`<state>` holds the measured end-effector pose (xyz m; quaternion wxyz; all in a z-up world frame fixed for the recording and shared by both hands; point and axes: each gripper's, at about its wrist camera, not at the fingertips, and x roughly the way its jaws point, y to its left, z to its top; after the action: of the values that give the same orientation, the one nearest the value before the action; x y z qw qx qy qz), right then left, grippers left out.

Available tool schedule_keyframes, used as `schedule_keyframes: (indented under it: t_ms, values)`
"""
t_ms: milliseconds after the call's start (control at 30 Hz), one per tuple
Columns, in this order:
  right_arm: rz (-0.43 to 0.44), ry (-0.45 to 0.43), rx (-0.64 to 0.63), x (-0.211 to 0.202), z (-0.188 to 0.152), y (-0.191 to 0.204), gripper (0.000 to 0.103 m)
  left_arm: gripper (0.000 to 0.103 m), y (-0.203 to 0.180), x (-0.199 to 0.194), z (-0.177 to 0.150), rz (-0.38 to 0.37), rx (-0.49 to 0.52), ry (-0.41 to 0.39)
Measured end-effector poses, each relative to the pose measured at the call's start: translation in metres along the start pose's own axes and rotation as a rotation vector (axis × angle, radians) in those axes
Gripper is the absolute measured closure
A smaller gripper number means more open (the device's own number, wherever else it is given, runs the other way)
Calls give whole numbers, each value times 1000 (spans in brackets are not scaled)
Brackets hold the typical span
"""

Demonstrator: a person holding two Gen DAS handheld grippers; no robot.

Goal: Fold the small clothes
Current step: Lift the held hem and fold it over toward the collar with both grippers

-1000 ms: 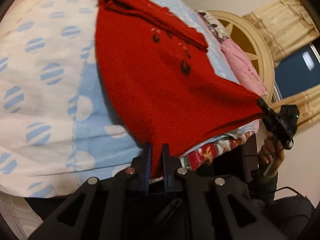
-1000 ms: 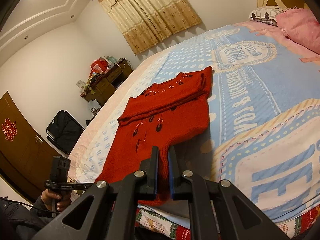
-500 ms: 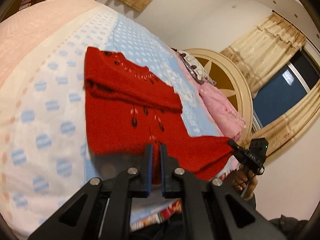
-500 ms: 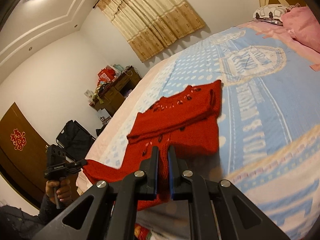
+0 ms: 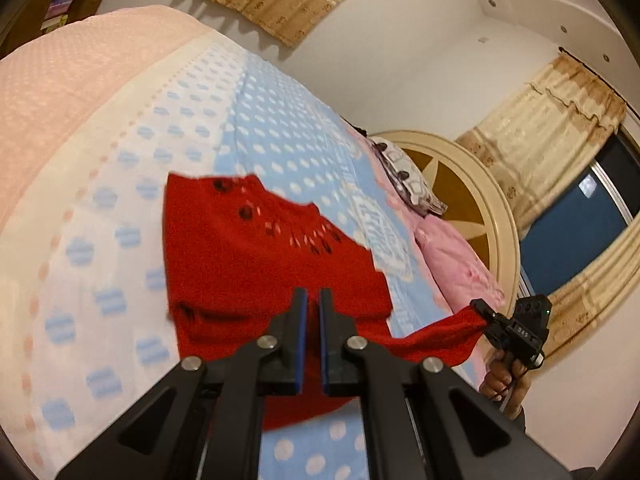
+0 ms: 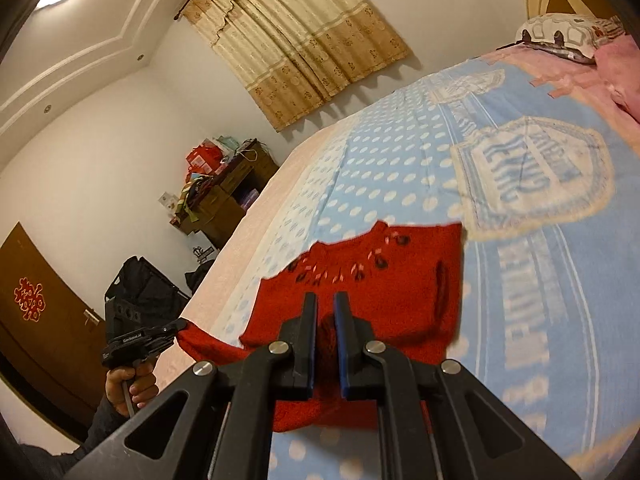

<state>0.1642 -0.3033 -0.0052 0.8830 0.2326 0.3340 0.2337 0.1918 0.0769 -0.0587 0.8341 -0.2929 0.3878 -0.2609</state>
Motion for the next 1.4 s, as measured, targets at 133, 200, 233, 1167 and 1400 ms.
schedule_keyframes:
  t_ms: [133, 200, 233, 1167, 1400]
  values:
    - [-18, 6, 13, 31, 31, -8, 96, 98, 12, 22, 25, 15, -13, 7]
    - [-31, 12, 27, 45, 42, -14, 97, 98, 18, 33, 35, 27, -14, 11]
    - [-44, 20, 35, 55, 48, -21, 97, 98, 24, 40, 39, 29, -28, 13]
    - [-40, 314, -87, 89, -11, -35, 97, 101, 68, 72, 59, 70, -75, 71]
    - [-36, 233, -4, 114, 42, -50, 97, 102, 73, 78, 91, 78, -82, 31]
